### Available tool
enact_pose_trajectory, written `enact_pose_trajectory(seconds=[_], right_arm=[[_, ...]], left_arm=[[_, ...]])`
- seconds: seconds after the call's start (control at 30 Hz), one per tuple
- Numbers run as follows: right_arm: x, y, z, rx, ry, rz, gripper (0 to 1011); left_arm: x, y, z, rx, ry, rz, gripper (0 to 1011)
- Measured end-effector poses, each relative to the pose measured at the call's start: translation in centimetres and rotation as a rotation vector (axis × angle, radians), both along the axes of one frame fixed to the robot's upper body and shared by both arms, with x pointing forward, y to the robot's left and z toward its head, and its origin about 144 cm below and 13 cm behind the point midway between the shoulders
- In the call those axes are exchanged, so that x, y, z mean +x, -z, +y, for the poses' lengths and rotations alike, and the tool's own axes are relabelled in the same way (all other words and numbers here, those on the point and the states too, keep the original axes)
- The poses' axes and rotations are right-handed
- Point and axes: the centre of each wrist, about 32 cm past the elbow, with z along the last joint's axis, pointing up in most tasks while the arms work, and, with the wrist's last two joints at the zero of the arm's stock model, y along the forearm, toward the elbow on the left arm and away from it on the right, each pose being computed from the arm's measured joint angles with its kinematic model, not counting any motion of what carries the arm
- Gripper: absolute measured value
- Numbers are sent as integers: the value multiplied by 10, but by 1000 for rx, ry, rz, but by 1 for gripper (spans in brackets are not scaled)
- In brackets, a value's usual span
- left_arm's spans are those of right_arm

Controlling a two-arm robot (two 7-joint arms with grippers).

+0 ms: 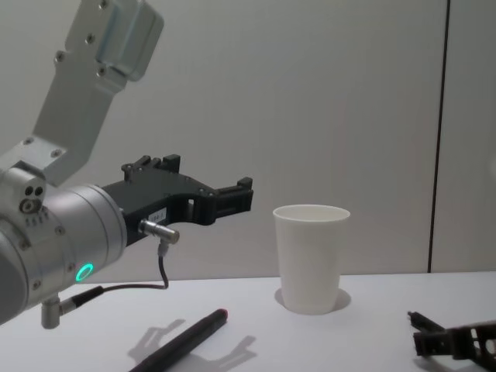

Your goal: Place the pen into the pen holder.

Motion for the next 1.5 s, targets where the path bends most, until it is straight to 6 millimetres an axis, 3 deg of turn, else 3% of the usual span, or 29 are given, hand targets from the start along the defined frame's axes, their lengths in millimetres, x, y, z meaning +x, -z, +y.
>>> enact_pose_trajectory(seconds=[0.2,0.33,0.6,1.5], right_arm=[[1,1,1,-4,-7,1,1002],[1,1,2,-3,-11,2,945],[1,2,3,-2,-19,4,727],[2,2,2,11,-5,8,539]], left_arm=[[0,0,0,0,0,0,1001],[0,0,0,0,0,0,1001],[0,0,0,0,0,0,1001],[0,0,0,0,0,0,1001]])
